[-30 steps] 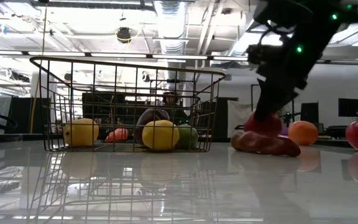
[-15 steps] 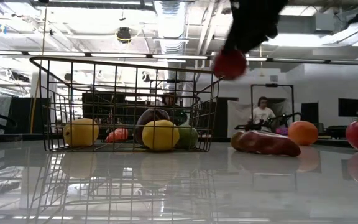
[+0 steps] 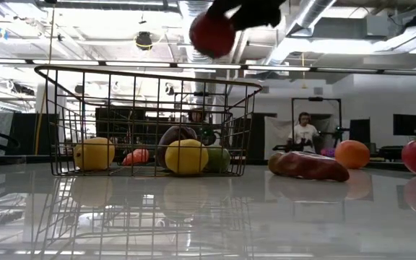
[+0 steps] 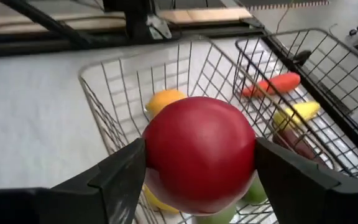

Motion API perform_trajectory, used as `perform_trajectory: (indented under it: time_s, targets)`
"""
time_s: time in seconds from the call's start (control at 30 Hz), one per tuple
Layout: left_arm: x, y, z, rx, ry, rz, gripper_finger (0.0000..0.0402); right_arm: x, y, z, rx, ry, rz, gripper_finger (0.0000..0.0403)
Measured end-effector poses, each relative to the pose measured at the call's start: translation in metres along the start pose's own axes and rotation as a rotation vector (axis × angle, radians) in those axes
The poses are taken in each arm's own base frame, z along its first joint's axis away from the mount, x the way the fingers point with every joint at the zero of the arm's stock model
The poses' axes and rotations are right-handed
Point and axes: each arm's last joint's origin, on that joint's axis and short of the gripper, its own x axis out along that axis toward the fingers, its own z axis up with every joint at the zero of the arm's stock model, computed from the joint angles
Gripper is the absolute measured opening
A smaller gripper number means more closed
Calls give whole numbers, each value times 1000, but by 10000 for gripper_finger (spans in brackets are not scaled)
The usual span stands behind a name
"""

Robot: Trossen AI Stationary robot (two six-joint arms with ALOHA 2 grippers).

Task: Sort produce into baskets
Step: Put the left red tomato into the brown wire basket

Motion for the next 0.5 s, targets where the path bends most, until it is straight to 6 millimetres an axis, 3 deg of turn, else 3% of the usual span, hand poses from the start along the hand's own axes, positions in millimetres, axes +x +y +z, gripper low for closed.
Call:
perform_trajectory:
  time_s: [0.17, 0.3, 0.5]
  targets:
    - [0, 0, 0, 0, 0, 0, 272, 22, 0, -11, -9, 58, -10, 349]
    - [0, 0, 0, 1, 0, 0, 272, 26, -6, -11, -1, 70, -5, 372]
    - [0, 0, 0, 5, 4, -1, 272, -2, -23, -16, 97, 219, -62, 373]
